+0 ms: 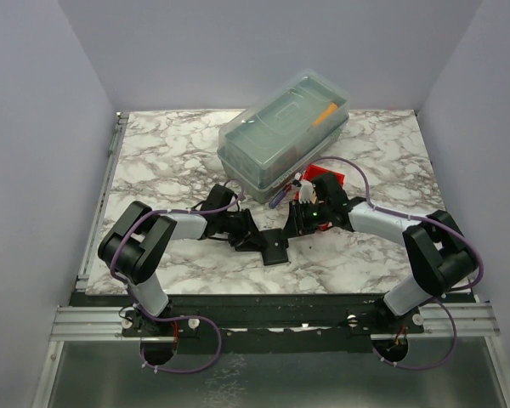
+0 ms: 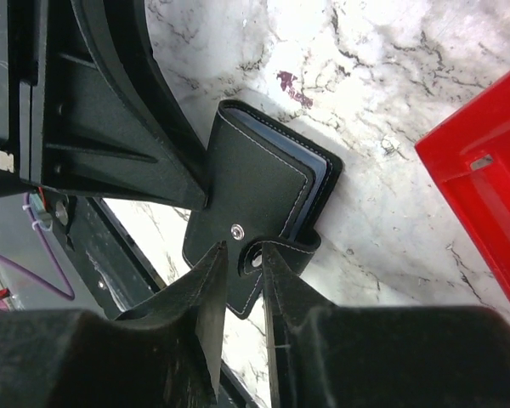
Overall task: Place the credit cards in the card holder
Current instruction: Close the card holder at the center of the board.
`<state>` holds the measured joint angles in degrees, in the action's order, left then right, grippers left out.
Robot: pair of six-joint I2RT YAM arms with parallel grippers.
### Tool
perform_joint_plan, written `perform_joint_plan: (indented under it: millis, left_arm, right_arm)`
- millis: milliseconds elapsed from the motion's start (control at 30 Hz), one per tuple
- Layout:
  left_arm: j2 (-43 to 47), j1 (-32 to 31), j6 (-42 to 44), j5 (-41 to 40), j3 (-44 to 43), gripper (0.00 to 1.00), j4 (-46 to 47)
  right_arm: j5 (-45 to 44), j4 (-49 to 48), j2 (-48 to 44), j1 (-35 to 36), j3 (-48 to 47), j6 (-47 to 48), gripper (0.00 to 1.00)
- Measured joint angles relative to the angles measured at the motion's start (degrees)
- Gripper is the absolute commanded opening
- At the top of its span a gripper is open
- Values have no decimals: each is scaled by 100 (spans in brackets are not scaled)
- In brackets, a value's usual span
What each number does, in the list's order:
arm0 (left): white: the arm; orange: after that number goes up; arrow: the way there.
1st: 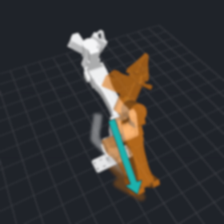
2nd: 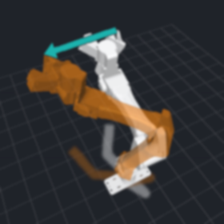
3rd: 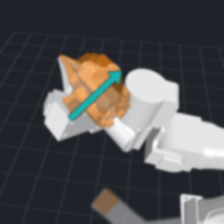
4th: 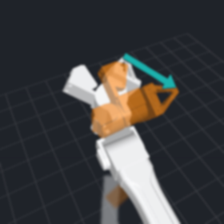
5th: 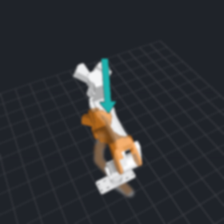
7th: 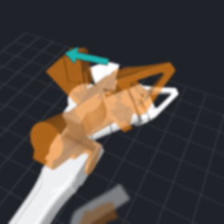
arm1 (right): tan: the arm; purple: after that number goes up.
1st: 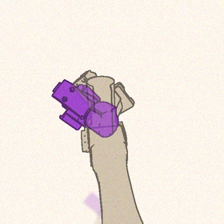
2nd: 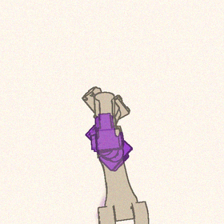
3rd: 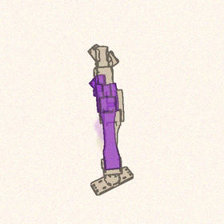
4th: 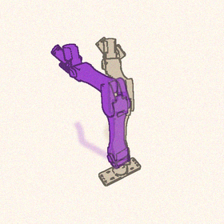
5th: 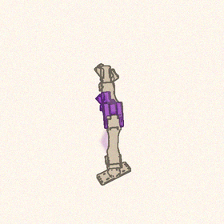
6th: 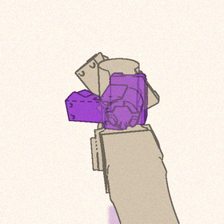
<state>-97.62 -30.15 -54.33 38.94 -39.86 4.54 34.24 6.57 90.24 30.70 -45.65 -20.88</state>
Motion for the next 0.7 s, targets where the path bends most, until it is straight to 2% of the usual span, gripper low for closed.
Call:
perform_joint_plan:
  millis: [133, 200, 333, 533, 600, 700]
  left_arm:
    - [0, 0, 15, 0, 0, 41, 0]
    - [0, 0, 17, 2, 0, 41, 0]
    - [0, 0, 17, 0, 0, 41, 0]
    - [0, 0, 20, 0, 0, 41, 0]
    - [0, 0, 17, 0, 0, 41, 0]
    - [0, 0, 17, 0, 0, 41, 0]
  right_arm:
    - [-76, 48, 0, 0, -70, 20, 14]
    - [-107, 72, 2, 0, -90, 37, 12]
    - [-175, 153, 9, 0, -107, 44, 21]
    - [-210, 267, 9, 0, -107, 61, 25]
    - [-227, 297, 9, 9, -107, 63, 21]
    - [-271, 319, 7, 11, -105, 79, 9]
